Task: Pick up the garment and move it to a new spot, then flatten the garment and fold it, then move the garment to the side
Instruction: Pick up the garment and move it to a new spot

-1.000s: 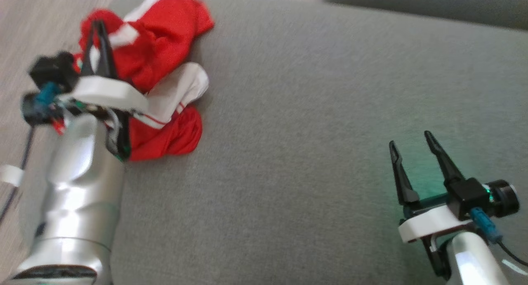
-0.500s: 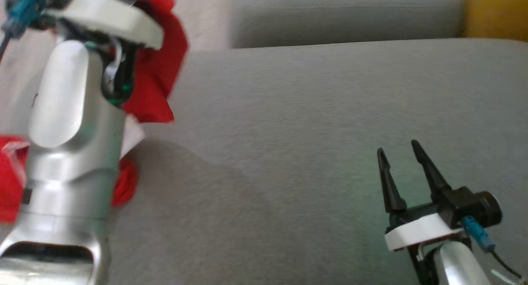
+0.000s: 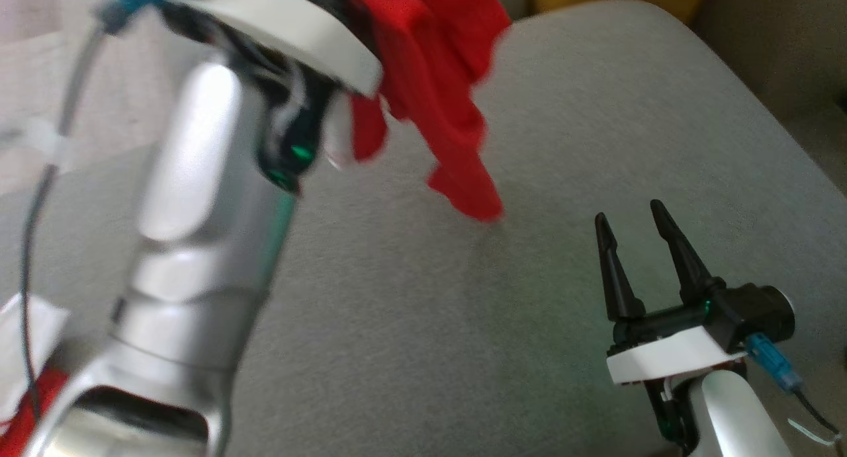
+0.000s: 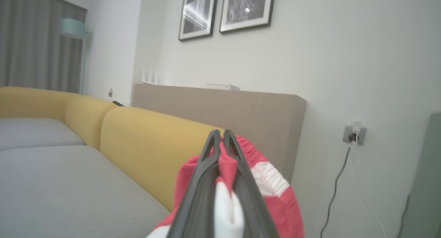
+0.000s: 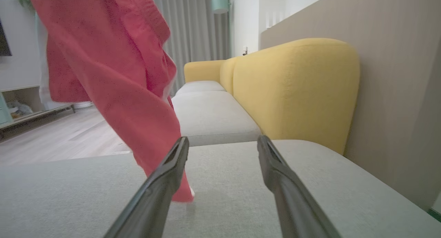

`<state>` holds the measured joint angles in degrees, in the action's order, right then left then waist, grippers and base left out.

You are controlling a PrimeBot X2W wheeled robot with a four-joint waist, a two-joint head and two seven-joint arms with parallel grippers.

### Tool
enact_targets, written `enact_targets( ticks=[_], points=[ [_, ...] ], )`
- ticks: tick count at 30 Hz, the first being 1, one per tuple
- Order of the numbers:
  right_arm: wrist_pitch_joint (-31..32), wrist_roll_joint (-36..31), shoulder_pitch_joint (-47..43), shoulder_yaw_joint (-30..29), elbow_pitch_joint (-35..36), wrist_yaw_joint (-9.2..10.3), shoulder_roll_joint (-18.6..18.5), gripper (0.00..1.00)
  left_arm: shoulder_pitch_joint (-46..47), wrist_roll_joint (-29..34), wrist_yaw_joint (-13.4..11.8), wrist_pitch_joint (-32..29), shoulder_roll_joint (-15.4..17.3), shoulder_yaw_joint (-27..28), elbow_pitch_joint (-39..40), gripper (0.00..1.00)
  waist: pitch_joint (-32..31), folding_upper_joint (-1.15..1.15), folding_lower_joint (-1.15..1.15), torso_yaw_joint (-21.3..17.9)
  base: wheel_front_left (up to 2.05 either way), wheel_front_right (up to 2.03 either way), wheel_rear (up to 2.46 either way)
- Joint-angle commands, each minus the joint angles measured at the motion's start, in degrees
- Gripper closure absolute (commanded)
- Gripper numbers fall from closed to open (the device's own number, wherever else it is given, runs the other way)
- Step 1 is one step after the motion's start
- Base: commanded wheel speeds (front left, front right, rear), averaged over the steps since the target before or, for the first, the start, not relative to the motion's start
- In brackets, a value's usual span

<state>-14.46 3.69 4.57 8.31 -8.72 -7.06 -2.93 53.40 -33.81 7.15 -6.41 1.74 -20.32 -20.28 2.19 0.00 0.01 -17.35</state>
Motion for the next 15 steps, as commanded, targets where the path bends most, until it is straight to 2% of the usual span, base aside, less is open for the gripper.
enact_targets(
  ticks=[1,4,7,8,9,10,12,14,15],
  points=[
    [-0.5,0.8,2.6,1.2,2.0,-0.43,0.0,0.0,0.1,0.2,0.3,0.3,1.3,-0.2,0.9,1.0,2.6,0.0,-0.01,-3.3,0.0,0.0,0.0],
    [-0.5,1.6,2.7,0.9,1.8,-0.43,0.0,0.0,-4.4,1.7,0.3,2.4,1.3,-4.5,-1.8,1.0,4.7,0.0,-0.01,-4.1,0.0,0.0,0.0],
    [-0.5,2.1,2.4,0.6,1.0,-0.43,0.0,0.0,-9.6,6.4,0.3,7.7,2.4,-9.4,-6.2,1.0,6.4,0.0,-0.01,-3.5,0.0,0.0,0.0],
    [-0.5,2.0,2.2,0.6,0.5,-0.43,0.0,0.0,-11.7,6.9,0.0,9.7,2.3,-10.0,-8.2,0.65,6.8,0.0,-0.01,-3.1,0.0,0.0,0.0],
    [-0.5,1.9,2.0,0.6,0.1,-0.43,0.0,0.0,-13.4,7.8,-0.4,11.8,2.2,-11.0,-10.3,0.22,7.2,0.0,-0.01,-2.6,0.0,0.0,0.0],
    [-0.5,1.8,1.9,0.5,-0.4,-0.43,0.0,0.0,-14.9,9.0,-0.8,14.1,2.1,-12.2,-12.3,0.0,7.5,0.0,-0.01,-2.0,0.0,0.0,0.0],
    [-0.5,1.6,1.7,0.3,-1.5,-0.43,0.0,0.0,-17.7,9.7,-2.8,18.7,1.8,-12.5,-16.4,0.0,7.5,0.0,-0.01,-0.6,0.0,0.0,0.0],
    [-0.5,1.1,1.3,0.2,-2.8,-0.43,0.0,0.0,-20.0,10.1,-4.9,20.8,1.5,-12.4,-19.1,0.0,7.1,0.0,-0.01,0.9,0.0,0.0,0.0],
    [-0.5,0.6,0.8,-0.4,-3.7,-0.43,0.0,0.0,-22.2,10.4,-7.0,21.3,1.3,-11.3,-18.6,0.0,6.3,0.0,-0.01,2.8,0.0,0.0,0.0]
  ],
)
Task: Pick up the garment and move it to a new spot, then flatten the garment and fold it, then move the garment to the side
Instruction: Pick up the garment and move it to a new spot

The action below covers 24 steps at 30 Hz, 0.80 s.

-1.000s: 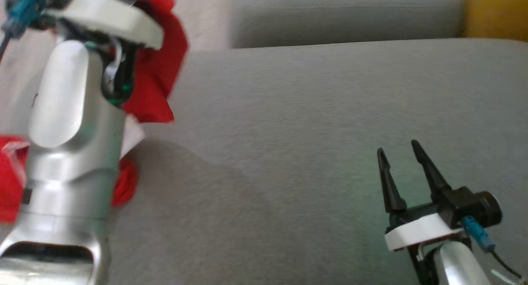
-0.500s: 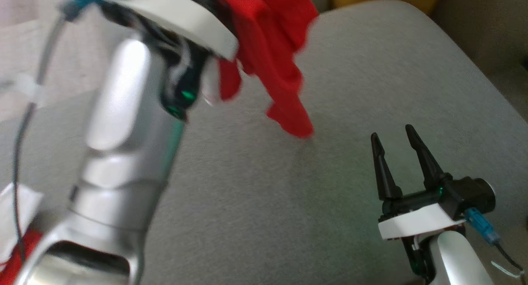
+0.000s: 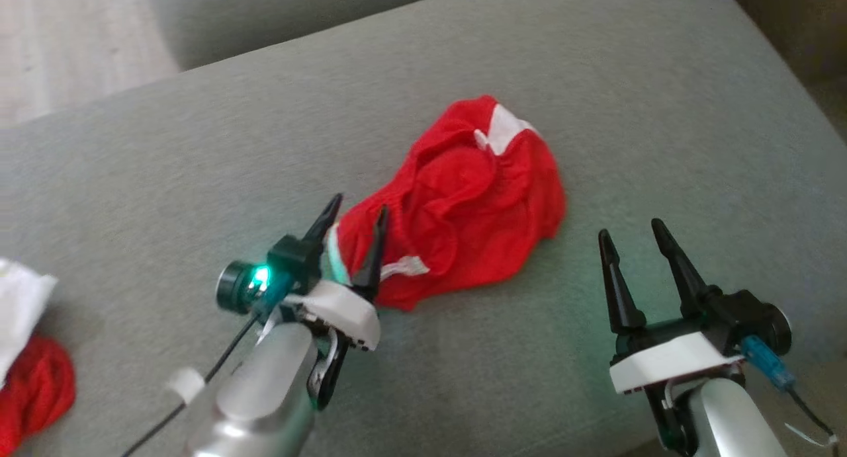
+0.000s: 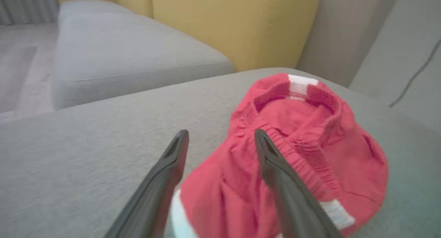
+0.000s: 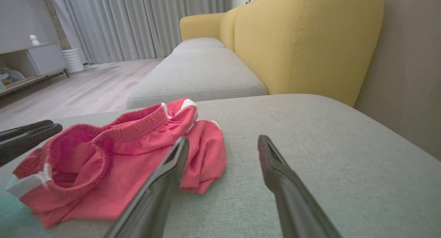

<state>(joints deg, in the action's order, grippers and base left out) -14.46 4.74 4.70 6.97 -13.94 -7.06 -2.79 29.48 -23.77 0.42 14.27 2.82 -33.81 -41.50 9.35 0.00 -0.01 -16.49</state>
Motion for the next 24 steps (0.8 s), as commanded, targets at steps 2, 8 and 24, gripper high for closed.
enact_targets(
  ticks=[2,8,24],
  points=[
    [-0.5,-0.9,0.2,0.4,1.0,-0.43,-0.1,0.0,-1.5,0.6,-2.2,0.7,0.1,4.8,7.1,0.0,-2.0,0.0,0.01,3.9,0.0,0.0,0.0],
    [-0.5,-1.6,-2.2,-0.6,0.1,-0.43,-0.1,0.0,-13.6,3.4,-6.5,0.7,0.1,11.9,20.6,0.0,-6.8,0.0,0.01,8.2,0.0,0.0,0.0],
    [-0.5,-2.0,-9.9,-0.4,2.5,-0.43,-0.1,0.0,-40.2,10.2,-8.4,0.7,0.1,23.6,39.0,0.0,-15.9,0.0,0.01,14.2,0.0,0.0,0.0]
  ],
)
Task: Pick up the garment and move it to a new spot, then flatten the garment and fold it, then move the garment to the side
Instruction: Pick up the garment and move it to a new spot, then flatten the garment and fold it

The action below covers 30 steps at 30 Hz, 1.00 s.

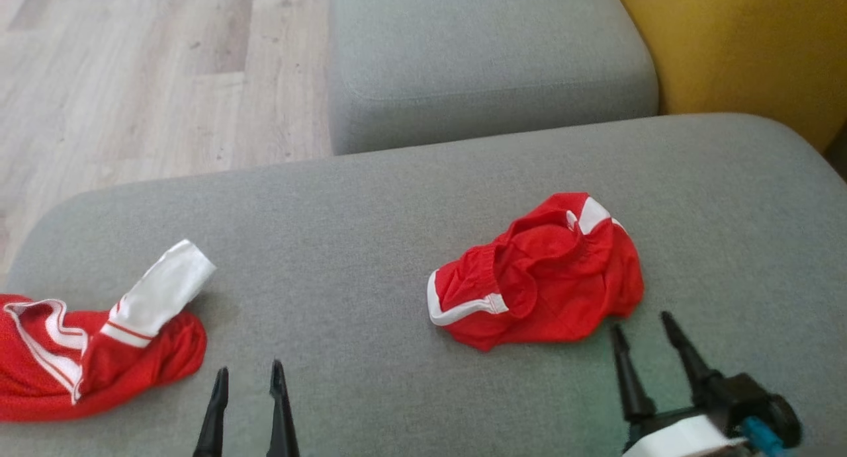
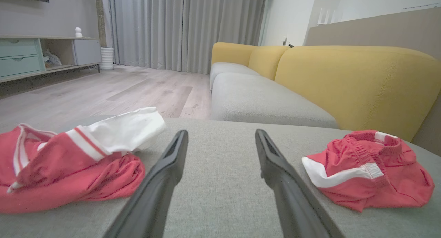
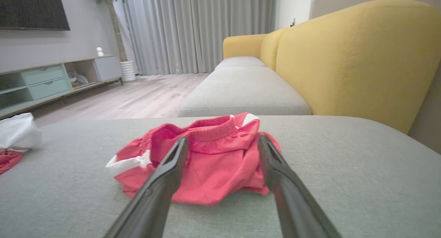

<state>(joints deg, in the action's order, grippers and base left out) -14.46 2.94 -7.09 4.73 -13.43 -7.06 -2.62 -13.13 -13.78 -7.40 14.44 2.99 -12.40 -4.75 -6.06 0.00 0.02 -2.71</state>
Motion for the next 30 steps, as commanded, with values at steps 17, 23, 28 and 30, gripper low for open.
enact_targets(
  ticks=[17,23,28,30],
  points=[
    [-0.5,2.2,1.7,6.5,1.0,-0.43,-0.5,0.0,0.9,2.7,0.6,0.6,-0.1,1.9,1.9,0.0,-0.3,0.0,-0.02,1.7,0.0,0.0,0.0],
    [-0.5,2.5,1.9,6.5,0.8,-0.43,-0.6,0.0,1.1,3.1,0.9,0.6,-0.1,1.7,0.8,0.0,-0.2,0.0,-0.02,1.8,0.0,0.0,0.0],
    [-0.5,2.7,2.0,6.5,0.7,-0.43,-0.6,0.0,1.3,3.5,1.0,0.6,-0.1,1.6,0.4,0.0,-0.2,0.0,-0.02,1.7,0.0,0.0,0.0],
    [-0.5,2.8,2.0,6.6,0.7,-0.43,-0.6,0.0,1.4,3.8,1.1,0.6,-0.1,1.6,0.2,0.0,-0.1,0.0,-0.02,1.6,0.0,0.0,0.0]
  ],
)
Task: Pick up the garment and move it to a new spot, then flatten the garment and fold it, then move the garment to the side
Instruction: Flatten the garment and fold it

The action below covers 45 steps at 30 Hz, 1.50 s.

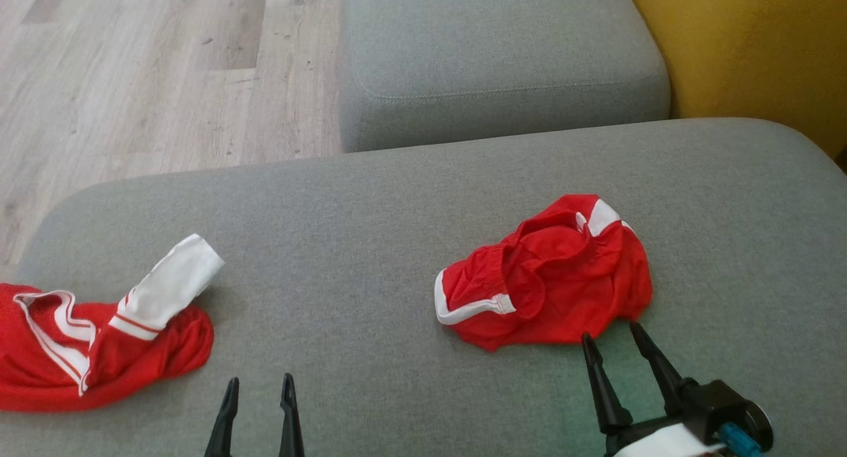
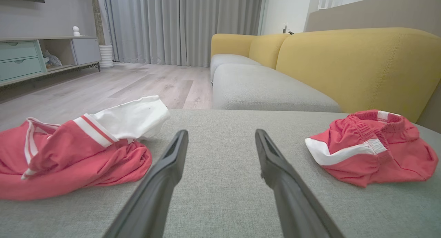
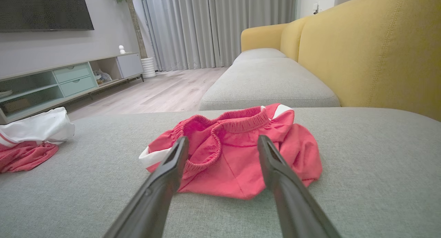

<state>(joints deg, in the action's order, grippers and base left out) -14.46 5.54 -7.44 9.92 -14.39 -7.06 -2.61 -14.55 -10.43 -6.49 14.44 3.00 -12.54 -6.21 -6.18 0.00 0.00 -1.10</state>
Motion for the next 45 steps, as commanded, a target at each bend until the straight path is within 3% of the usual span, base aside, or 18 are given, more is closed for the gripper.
enact_targets(
  ticks=[1,11,17,21,25,27,30,33,36,40,45],
  points=[
    [-0.5,0.2,2.4,1.4,1.7,-0.43,-0.6,0.0,2.9,0.5,0.2,0.6,-0.1,1.7,1.5,0.0,0.1,0.0,0.0,0.0,0.0,0.0,0.0],
    [-0.5,0.4,3.4,1.3,1.7,-0.43,-0.5,0.0,3.7,0.9,0.2,0.6,-0.1,0.2,0.7,0.0,1.0,0.0,0.0,-1.7,0.0,0.0,0.0],
    [-0.5,0.0,4.8,2.2,2.1,-0.43,-0.6,0.0,9.9,-3.3,2.9,0.6,-0.1,-4.7,-1.8,0.0,3.5,0.0,0.0,-5.6,0.0,0.0,0.0],
    [-0.5,-0.1,6.0,3.2,2.5,-0.43,-0.9,0.0,19.2,-10.1,5.4,0.5,-0.1,-11.2,-7.4,0.0,6.2,0.0,0.0,-9.1,0.0,0.0,0.0],
    [-0.5,-0.1,7.6,3.8,3.4,-0.43,-1.0,0.0,30.9,-21.0,6.5,-4.2,-0.1,-18.8,-9.9,0.0,10.4,0.0,0.0,-12.5,0.0,0.0,0.0],
    [-0.5,-0.1,8.8,3.8,4.1,-0.43,-1.0,0.0,37.0,-26.6,6.0,-7.8,-0.1,-22.4,-10.5,0.0,13.0,0.0,0.0,-14.0,0.0,0.0,0.0],
    [-0.5,-0.5,10.8,4.4,5.5,-0.43,-0.9,0.0,45.9,-30.0,4.1,-12.9,-0.1,-27.7,-13.0,0.0,16.7,0.0,0.0,-16.2,0.0,0.0,0.0],
    [-0.5,-1.0,12.1,5.5,6.0,-0.43,-0.8,0.0,52.7,-34.1,1.7,-15.8,-0.1,-30.7,-16.6,0.0,19.7,0.0,0.0,-18.5,0.0,0.0,0.0],
    [-0.5,-0.9,13.2,6.5,6.2,-0.43,-0.6,0.0,56.7,-42.7,-0.3,-18.3,-0.1,-32.1,-19.7,0.0,21.8,0.0,0.0,-20.5,0.0,0.0,0.0],
    [-0.5,-0.4,13.9,7.2,5.9,-0.43,-0.4,0.0,60.8,-56.0,-1.9,-20.4,-0.1,-35.4,-23.0,0.0,23.1,0.0,0.0,-23.1,0.0,0.0,0.0],
    [-0.5,-0.3,13.8,7.8,5.5,-0.43,-0.3,0.0,63.5,-62.1,-2.3,-19.4,-0.1,-38.0,-25.8,0.0,23.0,0.0,0.0,-24.8,0.0,0.0,0.0]
  ],
)
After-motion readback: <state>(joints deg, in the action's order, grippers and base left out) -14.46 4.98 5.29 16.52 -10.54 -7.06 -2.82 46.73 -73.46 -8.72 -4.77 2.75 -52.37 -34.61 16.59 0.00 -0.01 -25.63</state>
